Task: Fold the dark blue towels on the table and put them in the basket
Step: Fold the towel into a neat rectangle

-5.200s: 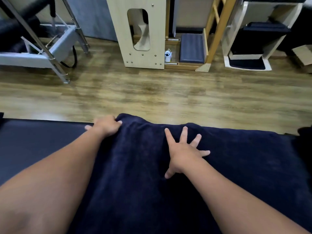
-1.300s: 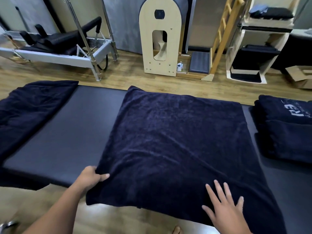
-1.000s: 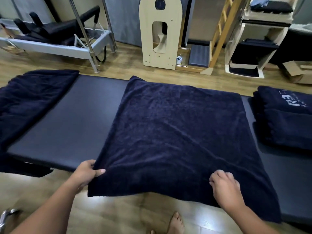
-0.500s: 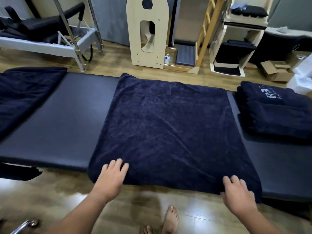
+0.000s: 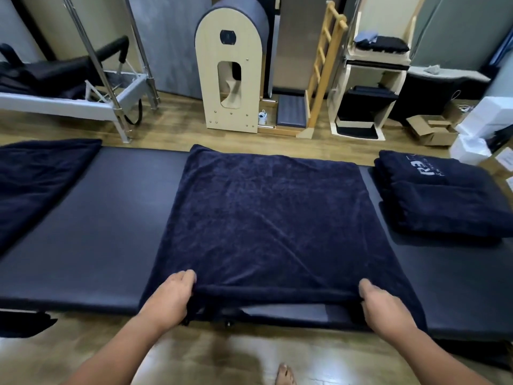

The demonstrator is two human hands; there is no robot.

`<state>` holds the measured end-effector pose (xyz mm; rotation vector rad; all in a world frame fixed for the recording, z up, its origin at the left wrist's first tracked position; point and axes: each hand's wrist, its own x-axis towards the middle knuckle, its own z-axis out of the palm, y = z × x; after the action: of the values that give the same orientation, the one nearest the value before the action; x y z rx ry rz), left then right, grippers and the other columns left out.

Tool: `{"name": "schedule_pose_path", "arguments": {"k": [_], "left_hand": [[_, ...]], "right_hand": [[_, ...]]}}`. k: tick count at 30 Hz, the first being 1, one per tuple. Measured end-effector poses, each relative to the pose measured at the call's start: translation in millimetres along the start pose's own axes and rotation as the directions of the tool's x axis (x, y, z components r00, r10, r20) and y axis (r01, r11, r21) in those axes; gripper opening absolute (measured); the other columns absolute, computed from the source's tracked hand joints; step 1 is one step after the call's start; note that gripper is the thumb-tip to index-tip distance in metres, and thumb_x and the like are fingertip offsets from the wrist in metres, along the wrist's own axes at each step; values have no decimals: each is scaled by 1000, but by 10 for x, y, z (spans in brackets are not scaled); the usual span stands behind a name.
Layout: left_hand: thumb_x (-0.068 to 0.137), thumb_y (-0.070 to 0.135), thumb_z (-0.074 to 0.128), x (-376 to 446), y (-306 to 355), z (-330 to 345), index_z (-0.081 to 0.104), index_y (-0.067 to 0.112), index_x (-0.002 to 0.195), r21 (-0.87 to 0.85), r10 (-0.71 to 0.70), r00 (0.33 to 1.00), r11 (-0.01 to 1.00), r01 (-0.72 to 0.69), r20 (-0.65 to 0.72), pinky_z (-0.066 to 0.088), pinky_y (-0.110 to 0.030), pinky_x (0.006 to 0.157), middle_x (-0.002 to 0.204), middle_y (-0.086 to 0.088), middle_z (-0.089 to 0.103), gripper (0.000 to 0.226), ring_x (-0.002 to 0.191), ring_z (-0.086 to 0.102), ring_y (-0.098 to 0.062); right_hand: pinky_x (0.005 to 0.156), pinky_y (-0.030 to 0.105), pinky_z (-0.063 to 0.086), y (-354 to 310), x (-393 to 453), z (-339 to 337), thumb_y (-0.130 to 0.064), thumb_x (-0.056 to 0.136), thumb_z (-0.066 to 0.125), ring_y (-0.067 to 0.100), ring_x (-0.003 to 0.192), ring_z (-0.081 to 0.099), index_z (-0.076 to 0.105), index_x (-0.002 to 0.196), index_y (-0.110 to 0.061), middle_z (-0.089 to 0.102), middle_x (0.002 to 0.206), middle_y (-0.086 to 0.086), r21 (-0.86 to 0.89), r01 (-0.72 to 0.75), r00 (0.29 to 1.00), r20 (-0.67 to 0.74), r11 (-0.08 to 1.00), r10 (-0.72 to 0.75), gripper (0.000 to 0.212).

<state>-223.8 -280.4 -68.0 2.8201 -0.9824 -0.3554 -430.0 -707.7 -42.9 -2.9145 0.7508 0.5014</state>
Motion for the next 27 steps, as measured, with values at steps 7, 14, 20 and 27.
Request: {"name": "schedule_pose_path", "arguments": {"k": [7, 14, 20, 27], "left_hand": [[83, 7, 48, 626, -290, -529, 47, 24, 114, 100, -84, 974, 993, 65, 211, 48, -38, 81, 107, -2, 64, 35, 101, 62, -28], [89, 12, 50, 1830, -410, -1244, 54, 38, 120, 207, -223, 971, 957, 202, 82, 37, -38, 81, 118, 10, 63, 41, 116, 57, -19], [82, 7, 56, 2796, -408, -1468, 55, 21, 115, 240, -376, 908, 879, 413, -185, 37, -46, 91, 117, -6, 61, 35, 113, 54, -30], [79, 24, 57, 3067, 97, -1246, 49, 17, 121, 402, -140, 990, 908, 117, 28, 45, -44, 87, 122, -9, 49, 43, 115, 49, -33]], "right_hand": [[58, 31, 29, 161, 626, -313, 13, 68, 47, 20, 72, 41, 27, 68, -28, 36, 77, -7, -5, 244, 957, -163, 970, -242, 45], [53, 40, 49, 310, 1776, -666, 15, 66, 60, 16, 71, 44, 53, 65, -24, 55, 83, -9, -25, 243, 919, -314, 970, -239, 40], [70, 38, 49, 116, 2773, -1169, 8, 74, 66, 35, 94, 57, 76, 90, -12, 62, 114, 7, -40, 201, 909, -366, 979, -201, 28], [102, 50, 36, -324, 3181, -1254, -21, 82, 60, 34, 131, 31, 55, 127, -25, 33, 144, 8, -255, 208, 966, -98, 944, -239, 46]]}}
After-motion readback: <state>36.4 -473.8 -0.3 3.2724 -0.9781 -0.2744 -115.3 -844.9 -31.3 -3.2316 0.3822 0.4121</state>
